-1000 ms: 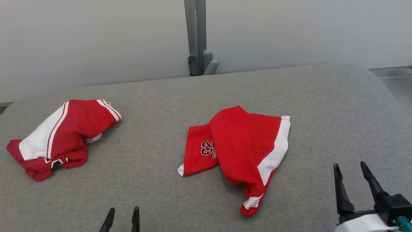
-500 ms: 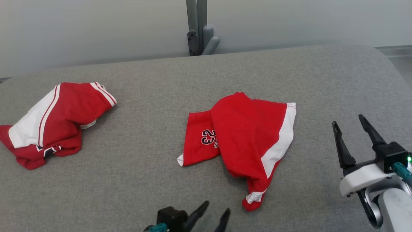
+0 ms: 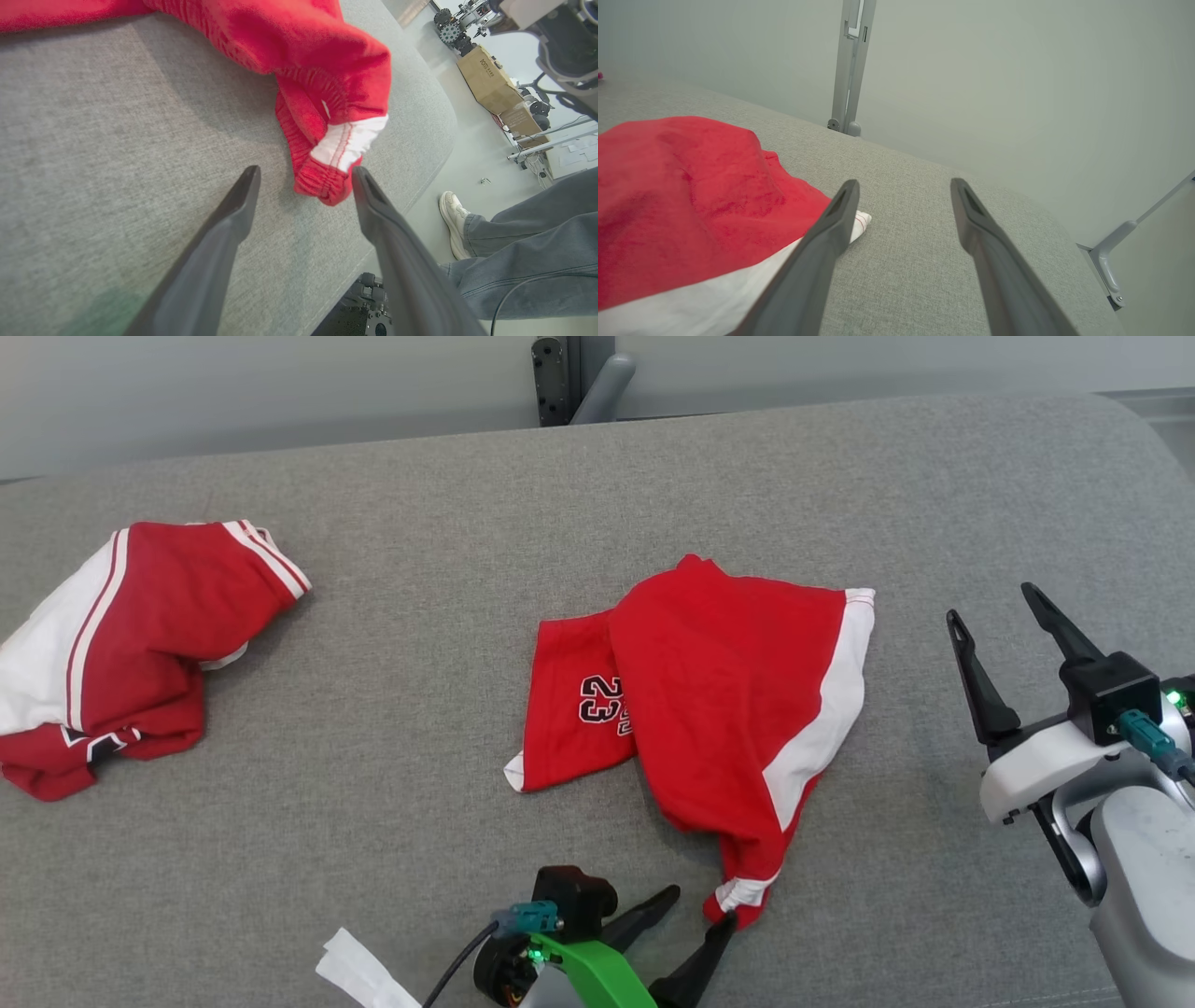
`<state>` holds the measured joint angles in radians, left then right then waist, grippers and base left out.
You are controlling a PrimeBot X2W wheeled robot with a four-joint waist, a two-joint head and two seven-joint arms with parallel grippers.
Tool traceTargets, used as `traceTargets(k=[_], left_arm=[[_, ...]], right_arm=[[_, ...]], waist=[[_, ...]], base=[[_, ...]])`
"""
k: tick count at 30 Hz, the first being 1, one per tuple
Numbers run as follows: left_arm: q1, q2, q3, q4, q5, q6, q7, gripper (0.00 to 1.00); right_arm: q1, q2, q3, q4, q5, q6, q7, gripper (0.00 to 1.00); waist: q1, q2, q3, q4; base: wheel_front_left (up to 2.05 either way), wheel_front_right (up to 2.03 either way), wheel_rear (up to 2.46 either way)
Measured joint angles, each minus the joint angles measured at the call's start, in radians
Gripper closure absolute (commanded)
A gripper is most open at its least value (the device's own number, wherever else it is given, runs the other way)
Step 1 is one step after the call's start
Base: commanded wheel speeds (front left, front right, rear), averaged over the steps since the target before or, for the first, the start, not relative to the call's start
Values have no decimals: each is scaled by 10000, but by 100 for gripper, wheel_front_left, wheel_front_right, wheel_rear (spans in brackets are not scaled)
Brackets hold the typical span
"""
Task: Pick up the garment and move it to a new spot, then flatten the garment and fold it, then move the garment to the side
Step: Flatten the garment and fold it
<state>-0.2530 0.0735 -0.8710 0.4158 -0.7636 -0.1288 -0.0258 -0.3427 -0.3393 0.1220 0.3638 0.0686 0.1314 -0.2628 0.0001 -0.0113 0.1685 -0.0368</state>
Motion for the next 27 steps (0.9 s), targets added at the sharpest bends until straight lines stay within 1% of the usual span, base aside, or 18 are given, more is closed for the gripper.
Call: traceTargets(k=[7,13,15,16,17,18,19,22,23,27], left_arm=[[-565,-10,-936,309,-991,0,-491,0],[-1010,-15,-1381,546,-1367,0,-903,1],[-1174,-27,-1486,648,-1593,0,-1001,12],[-1262,-35,-1563,692,-1661,0,-1068,21],[-1334,-50,-1622,723,-1733,0,-1089,34],[-1408,-65,-1701,765,-1789,0,-1104,51],[-1494,-79,-1781,802,-1839,0,-1172,55],[-1796,-117,-2013,938,-1977,0,-1267,92],[-1796,-117,-2013,938,-1977,0,-1267,100],[-2258,-159,-2247,1072,-2182,0,-1509,100]], right_arm=[[-405,-265,209,378,92,0,0,0],[-547,-268,543,591,171,0,0,0],[-668,-274,721,727,188,0,0,0],[-767,-276,836,832,207,0,0,0],[-873,-286,947,959,209,0,0,0],[-1003,-309,1066,1122,215,0,0,0],[-1141,-347,1187,1298,242,0,0,0],[-1623,-474,1501,1912,267,0,0,0],[-1623,-474,1501,1912,267,0,0,0],[-2278,-514,2065,2652,282,0,0,0]], waist=[[0,0,244,-51],[0,0,296,-22],[0,0,360,-29],[0,0,405,-33],[0,0,454,-36],[0,0,509,-40],[0,0,575,-43],[0,0,803,-31],[0,0,803,-31],[0,0,1180,71]], base=[[0,0,0],[0,0,0],[0,0,0],[0,0,0],[0,0,0],[0,0,0],[0,0,0],[0,0,0],[0,0,0],[0,0,0]])
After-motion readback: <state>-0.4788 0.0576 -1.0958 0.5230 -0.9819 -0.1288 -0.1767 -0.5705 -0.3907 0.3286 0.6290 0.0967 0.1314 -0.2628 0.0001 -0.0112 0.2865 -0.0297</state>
